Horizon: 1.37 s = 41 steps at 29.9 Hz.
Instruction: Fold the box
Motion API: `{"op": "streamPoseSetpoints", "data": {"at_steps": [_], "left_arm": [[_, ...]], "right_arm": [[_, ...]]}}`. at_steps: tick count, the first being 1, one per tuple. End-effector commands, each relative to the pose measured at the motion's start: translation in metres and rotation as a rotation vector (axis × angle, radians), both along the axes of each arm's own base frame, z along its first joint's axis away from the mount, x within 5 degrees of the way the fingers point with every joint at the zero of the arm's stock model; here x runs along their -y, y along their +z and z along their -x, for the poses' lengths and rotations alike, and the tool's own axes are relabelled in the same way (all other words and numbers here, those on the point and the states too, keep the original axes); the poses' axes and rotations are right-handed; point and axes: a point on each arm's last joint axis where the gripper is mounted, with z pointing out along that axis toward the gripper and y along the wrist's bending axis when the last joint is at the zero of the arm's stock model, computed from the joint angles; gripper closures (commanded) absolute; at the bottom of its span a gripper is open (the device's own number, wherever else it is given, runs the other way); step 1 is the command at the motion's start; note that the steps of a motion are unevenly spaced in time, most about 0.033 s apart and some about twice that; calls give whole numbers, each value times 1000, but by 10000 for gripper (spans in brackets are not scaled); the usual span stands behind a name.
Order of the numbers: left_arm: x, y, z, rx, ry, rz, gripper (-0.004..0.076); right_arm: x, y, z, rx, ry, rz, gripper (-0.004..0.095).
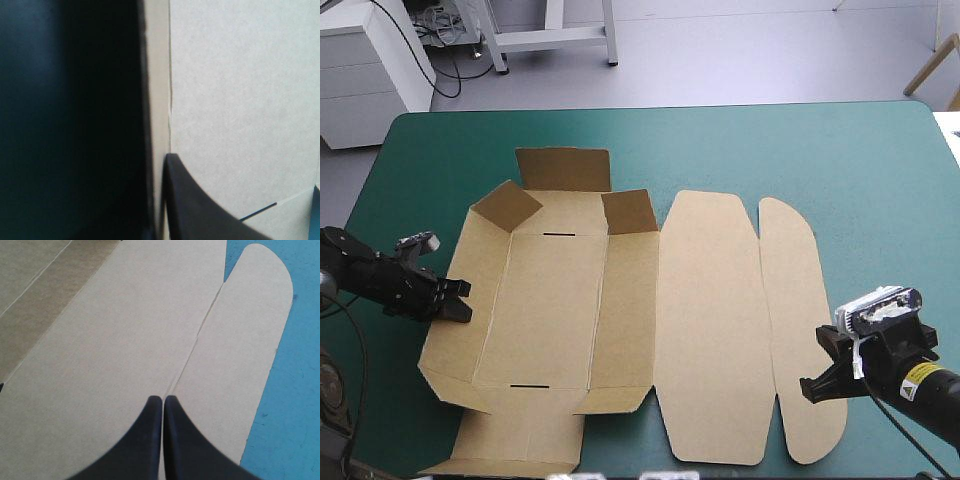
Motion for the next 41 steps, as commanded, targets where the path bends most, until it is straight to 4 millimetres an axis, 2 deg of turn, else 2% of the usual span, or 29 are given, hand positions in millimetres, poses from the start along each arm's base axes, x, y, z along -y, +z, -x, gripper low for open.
{"op": "streamPoseSetpoints", "data": {"at_steps": [1,6,9,26,29,32,35,41], "left_arm": [[12,13,6,-23,-57,37,731],[27,15,2,-26,-165,-27,734],[40,24,-6,-12,-264,-131,734],[115,131,-59,367,-713,-944,734],[132,139,-71,441,-777,-1049,734],[147,135,-78,473,-890,-1117,734],[162,131,-81,498,-986,-1156,734],[203,137,-78,714,-1009,-1149,734]], "right_arm": [[0,13,-3,77,-6,-28,912],[0,13,-3,78,-7,-26,912],[0,13,-3,83,2,-15,912],[0,13,-3,83,2,-15,912],[-1,13,-2,79,4,-25,912],[-1,13,-2,81,4,-21,912],[0,13,-3,86,4,-9,912],[0,13,-3,86,4,-9,912]]}}
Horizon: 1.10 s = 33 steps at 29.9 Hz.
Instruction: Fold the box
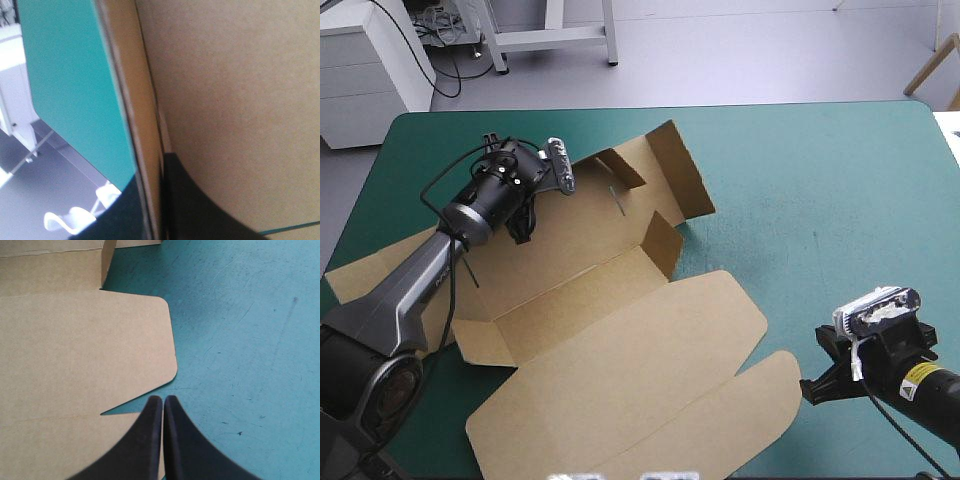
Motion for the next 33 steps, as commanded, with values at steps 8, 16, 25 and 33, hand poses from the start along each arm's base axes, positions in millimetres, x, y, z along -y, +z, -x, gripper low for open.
{"op": "streamPoseSetpoints", "data": {"at_steps": [8,16,25,33], "left_arm": [[72,37,35,330,-310,34,734],[87,30,84,459,-465,17,734],[89,18,130,655,-562,3,734],[92,-1,141,708,-557,-2,734]], "right_arm": [[0,13,-3,77,-10,-26,912],[0,13,-3,75,-9,-29,912],[0,13,-2,72,-10,-37,912],[0,13,-2,70,-12,-40,912]]}}
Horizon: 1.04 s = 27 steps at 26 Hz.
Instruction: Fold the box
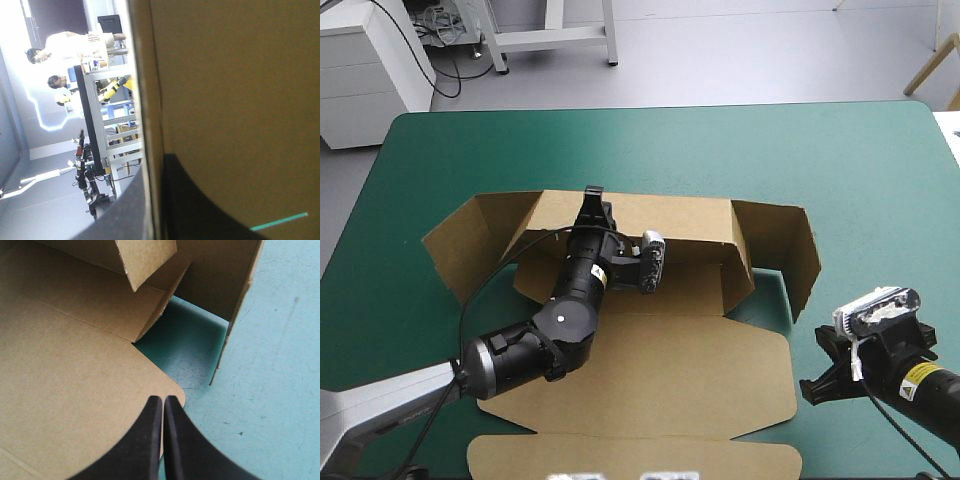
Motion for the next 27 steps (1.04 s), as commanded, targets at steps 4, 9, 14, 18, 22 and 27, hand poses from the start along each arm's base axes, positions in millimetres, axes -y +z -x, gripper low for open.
{"op": "streamPoseSetpoints", "data": {"at_steps": [4,9,14,18,22,27], "left_arm": [[-9,18,3,93,55,63,734],[-9,17,3,88,60,75,734],[-10,16,3,76,66,83,734],[-10,16,3,76,66,83,734],[-10,16,3,78,69,82,734],[-11,17,3,82,82,80,734]], "right_arm": [[0,13,-2,71,-13,-38,912],[0,13,-2,70,-14,-40,897],[0,13,-2,70,-14,-40,682],[-1,13,-3,66,-23,-62,317],[-2,18,-5,105,-35,-114,82],[-14,40,-37,152,-77,-192,85]]}}
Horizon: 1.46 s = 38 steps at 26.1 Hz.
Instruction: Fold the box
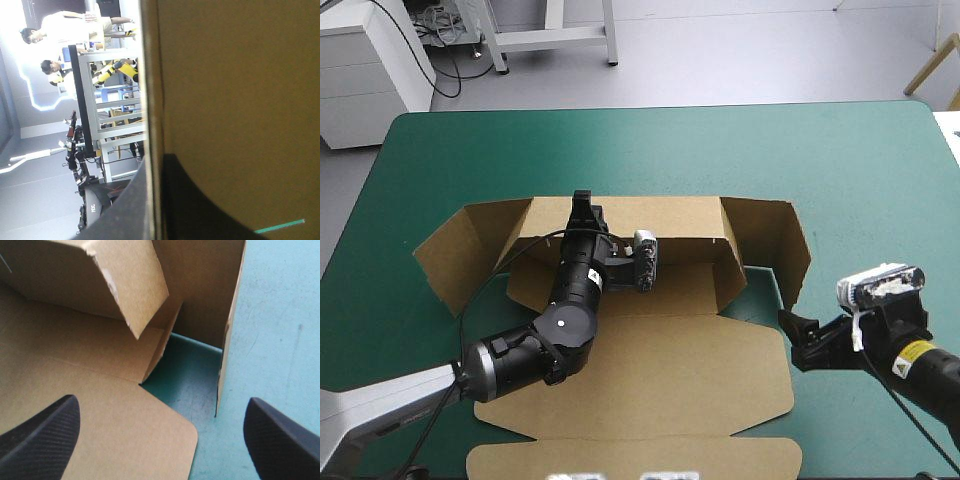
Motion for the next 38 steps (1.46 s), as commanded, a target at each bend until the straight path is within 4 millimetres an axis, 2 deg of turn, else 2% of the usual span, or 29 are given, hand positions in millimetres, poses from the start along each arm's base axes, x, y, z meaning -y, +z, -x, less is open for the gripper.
{"op": "streamPoseSetpoints", "data": {"at_steps": [1,3,7,9,11,15,18,20,22,24,27,38], "left_arm": [[-5,23,2,88,12,27,734],[-5,23,2,88,12,27,734],[-5,23,2,88,11,28,734],[-5,23,2,88,11,28,734],[-5,23,2,89,8,19,734],[-5,22,2,85,12,27,734],[-5,22,2,84,10,29,734],[-5,22,2,84,10,29,734],[-5,22,2,83,11,32,734],[-5,22,2,82,12,33,734],[-5,22,2,80,13,34,734],[-6,21,3,65,24,42,734]], "right_arm": [[-9,28,-27,130,-25,-63,84],[-15,39,-45,180,-34,-84,84],[-36,69,-100,190,-51,-102,84],[-46,82,-133,157,-58,-89,84],[-43,90,-172,65,-109,-66,84],[-26,89,-212,-67,-123,-83,84],[-16,82,-235,-172,-105,-130,85],[-13,74,-249,-228,-106,-123,85],[-13,55,-262,-341,-87,-95,84],[-14,37,-267,-448,-50,-56,85],[-16,24,-267,-499,-18,-34,85],[-14,16,-247,-530,0,-5,84]]}}
